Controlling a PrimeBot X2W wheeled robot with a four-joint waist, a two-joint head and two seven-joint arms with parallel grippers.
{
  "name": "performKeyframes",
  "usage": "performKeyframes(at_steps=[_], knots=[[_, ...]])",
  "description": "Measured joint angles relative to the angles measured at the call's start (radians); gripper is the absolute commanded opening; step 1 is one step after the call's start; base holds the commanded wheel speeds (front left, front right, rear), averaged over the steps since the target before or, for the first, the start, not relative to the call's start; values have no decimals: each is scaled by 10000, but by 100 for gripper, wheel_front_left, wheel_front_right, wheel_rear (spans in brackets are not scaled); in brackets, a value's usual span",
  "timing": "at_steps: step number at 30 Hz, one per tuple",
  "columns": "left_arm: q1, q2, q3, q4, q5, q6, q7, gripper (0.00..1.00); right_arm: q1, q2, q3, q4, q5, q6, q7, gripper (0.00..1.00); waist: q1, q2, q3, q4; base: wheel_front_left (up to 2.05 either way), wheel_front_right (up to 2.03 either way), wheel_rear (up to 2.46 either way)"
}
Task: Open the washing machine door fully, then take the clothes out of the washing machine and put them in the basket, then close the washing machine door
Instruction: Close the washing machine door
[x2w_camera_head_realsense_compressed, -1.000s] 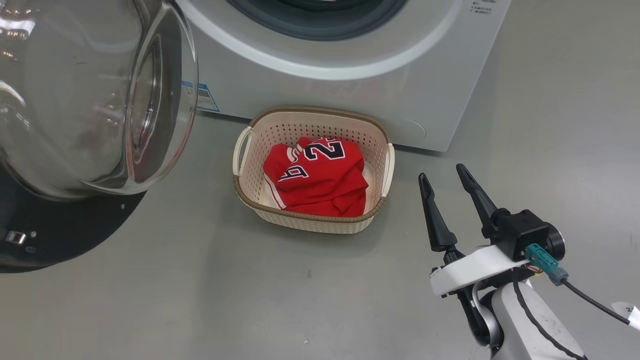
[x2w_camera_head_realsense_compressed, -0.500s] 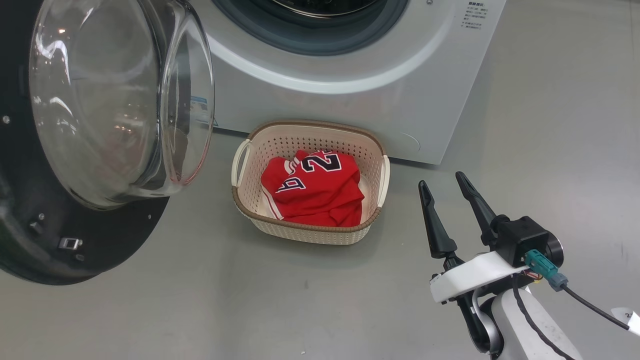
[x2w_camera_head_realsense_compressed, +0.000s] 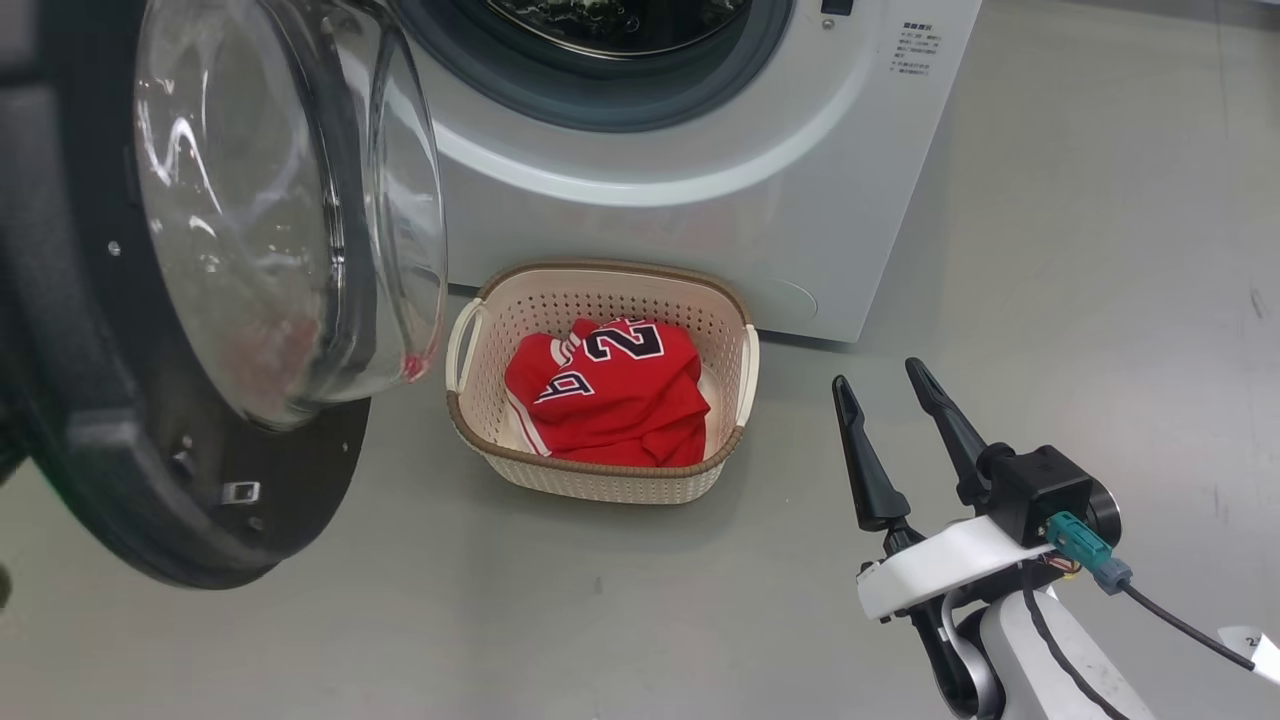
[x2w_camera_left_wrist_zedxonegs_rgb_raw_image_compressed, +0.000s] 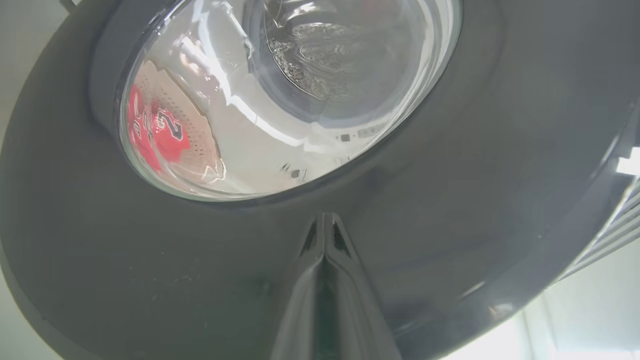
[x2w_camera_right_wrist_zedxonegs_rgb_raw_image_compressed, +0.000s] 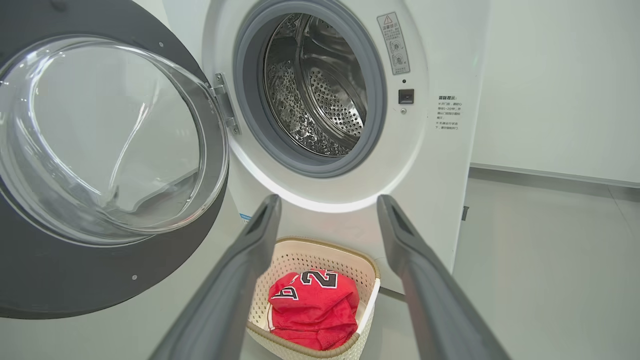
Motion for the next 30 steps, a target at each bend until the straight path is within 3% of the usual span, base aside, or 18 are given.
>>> performKeyframes(at_steps=[15,30], knots=[[762,-1699,-88,-1267,-619,-73,290,0,12,25,46,-184,8,-4,0,100,0,0,24,-571,0,0,0],[1359,-2086,-282,-2571,-368,27,-42,0,13,29,-155,-351,8,-100,0,100,0,0,213,-865,0,0,0]])
